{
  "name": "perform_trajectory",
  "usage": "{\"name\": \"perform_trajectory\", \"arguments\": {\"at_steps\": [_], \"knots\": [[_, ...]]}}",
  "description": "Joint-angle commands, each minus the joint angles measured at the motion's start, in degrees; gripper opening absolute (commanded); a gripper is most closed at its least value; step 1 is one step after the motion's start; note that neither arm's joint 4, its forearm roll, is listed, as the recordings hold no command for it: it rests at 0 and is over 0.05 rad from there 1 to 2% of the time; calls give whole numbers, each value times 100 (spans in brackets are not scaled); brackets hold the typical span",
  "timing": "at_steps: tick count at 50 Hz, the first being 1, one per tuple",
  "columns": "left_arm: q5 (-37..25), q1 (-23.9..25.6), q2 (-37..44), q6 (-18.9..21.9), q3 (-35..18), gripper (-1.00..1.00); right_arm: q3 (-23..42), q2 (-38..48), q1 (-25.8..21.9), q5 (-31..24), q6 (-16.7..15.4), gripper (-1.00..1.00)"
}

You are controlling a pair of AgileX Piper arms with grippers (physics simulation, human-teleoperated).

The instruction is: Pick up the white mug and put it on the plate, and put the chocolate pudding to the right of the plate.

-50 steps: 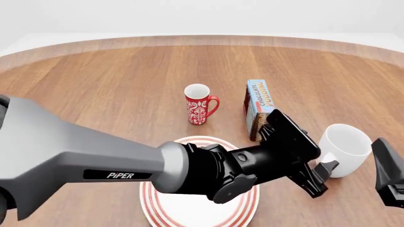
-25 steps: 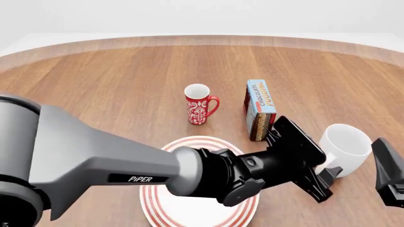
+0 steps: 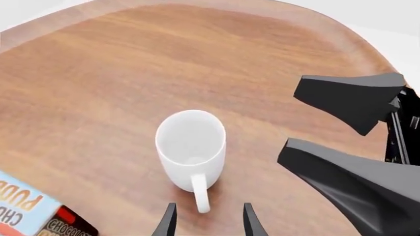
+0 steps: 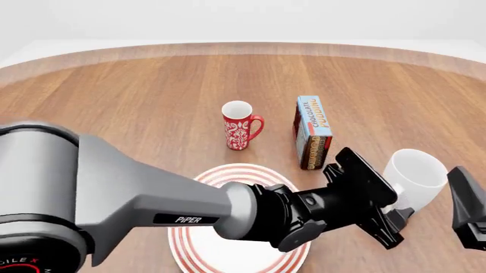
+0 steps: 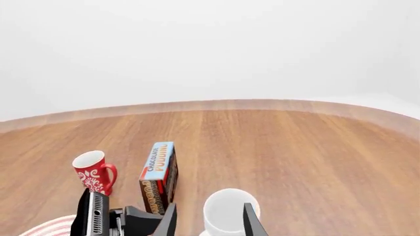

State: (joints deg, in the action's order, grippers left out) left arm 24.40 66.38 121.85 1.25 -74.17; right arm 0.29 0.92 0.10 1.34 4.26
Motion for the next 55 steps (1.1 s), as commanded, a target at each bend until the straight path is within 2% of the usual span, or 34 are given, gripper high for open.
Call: {"name": "perform_trajectory", "arguments": {"at_steps": [1, 24, 36, 48, 55], "knots": [[-52, 19, 146, -34, -137, 100, -1, 7, 3, 7, 23, 100], [-158, -30, 409, -85, -397, 100, 141, -92, -5, -220, 87, 100], [-216, -25, 549, -123, -546, 100, 11, -83, -14, -105, 117, 100], [-253, -8, 679, -149, -669, 100, -21, 811, -15, 820, 130, 100], [-299, -12, 753, -147, -756, 100, -22, 894, -12, 910, 138, 100]]}}
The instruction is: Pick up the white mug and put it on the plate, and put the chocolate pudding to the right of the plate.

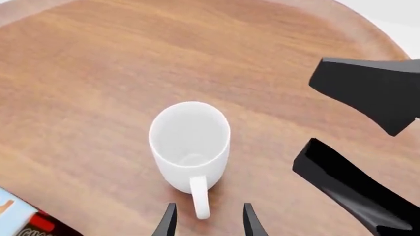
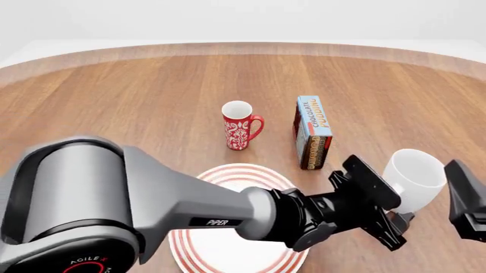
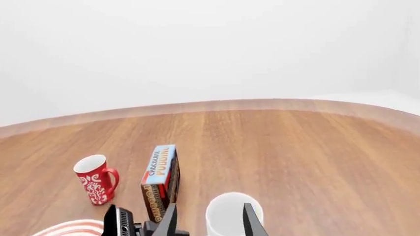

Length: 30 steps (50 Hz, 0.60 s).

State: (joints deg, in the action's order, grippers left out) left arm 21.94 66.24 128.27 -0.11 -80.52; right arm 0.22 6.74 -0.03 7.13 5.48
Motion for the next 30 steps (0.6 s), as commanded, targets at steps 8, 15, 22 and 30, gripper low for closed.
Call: {"name": "perform_trajectory", "arguments": {"at_steps": [8, 15, 22, 30], "knots": [[-73, -4, 159, -20, -157, 100, -13, 43, 2, 66, 25, 100], [-109, -34, 177, -17, -170, 100, -5, -318, 5, -296, 35, 100], [-135, -22, 195, -36, -182, 100, 1, -475, 6, -457, 41, 100], [-199, -44, 232, -41, -233, 100, -1, -552, 11, -534, 54, 100]]}}
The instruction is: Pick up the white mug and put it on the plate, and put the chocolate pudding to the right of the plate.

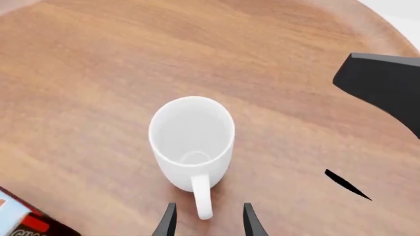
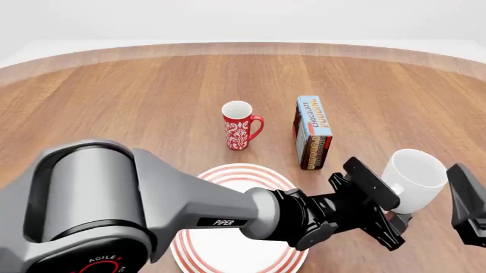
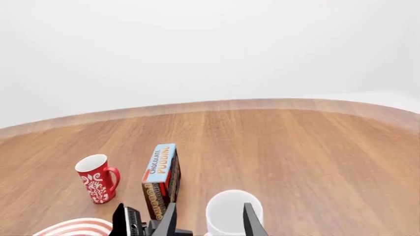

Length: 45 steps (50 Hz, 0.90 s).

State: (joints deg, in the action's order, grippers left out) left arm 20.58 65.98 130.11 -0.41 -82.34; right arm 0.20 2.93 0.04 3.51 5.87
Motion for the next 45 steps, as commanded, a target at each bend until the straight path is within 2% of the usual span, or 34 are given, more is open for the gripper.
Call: {"name": "perform_trajectory", "arguments": {"at_steps": [1, 45], "knots": [[-69, -23, 55, -14, -57, 100, 3, -183, 2, -185, 15, 100], [-496, -51, 63, -173, -226, 100, 15, -292, 9, -304, 32, 100]]}}
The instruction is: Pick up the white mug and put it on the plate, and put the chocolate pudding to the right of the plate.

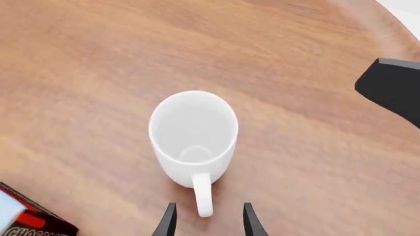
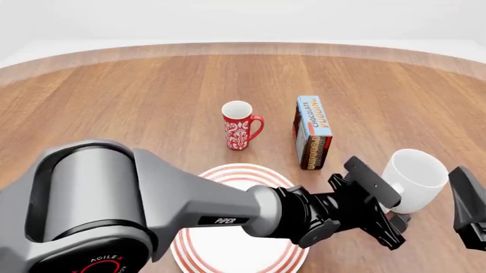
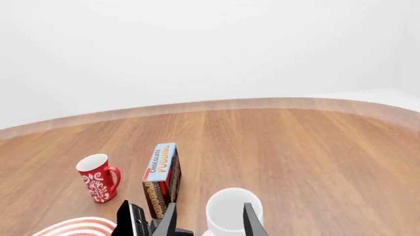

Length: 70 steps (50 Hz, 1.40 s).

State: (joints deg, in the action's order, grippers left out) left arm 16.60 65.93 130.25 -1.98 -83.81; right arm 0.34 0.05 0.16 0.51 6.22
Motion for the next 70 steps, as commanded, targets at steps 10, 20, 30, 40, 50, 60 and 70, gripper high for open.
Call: {"name": "perform_trajectory", "arguments": {"at_steps": [10, 20, 30, 40, 50, 60, 70], "knots": [[-211, -109, 124, 107, -216, 100, 0, -4, -1, -3, 1, 100], [-340, -100, 233, 164, -381, 100, -21, 598, -14, 618, 31, 100], [-449, -144, 275, 185, -462, 100, -18, 354, -20, 381, 44, 100], [-504, -147, 275, 185, -466, 100, -16, 201, -20, 224, 49, 100], [-516, -63, 169, 169, -406, 100, -14, 128, -23, 148, 52, 100], [-493, -57, 70, 241, -347, -100, -11, 102, -31, 119, 58, 100], [-451, -49, 22, 269, -297, -100, -6, 65, -31, 81, 57, 100]]}}
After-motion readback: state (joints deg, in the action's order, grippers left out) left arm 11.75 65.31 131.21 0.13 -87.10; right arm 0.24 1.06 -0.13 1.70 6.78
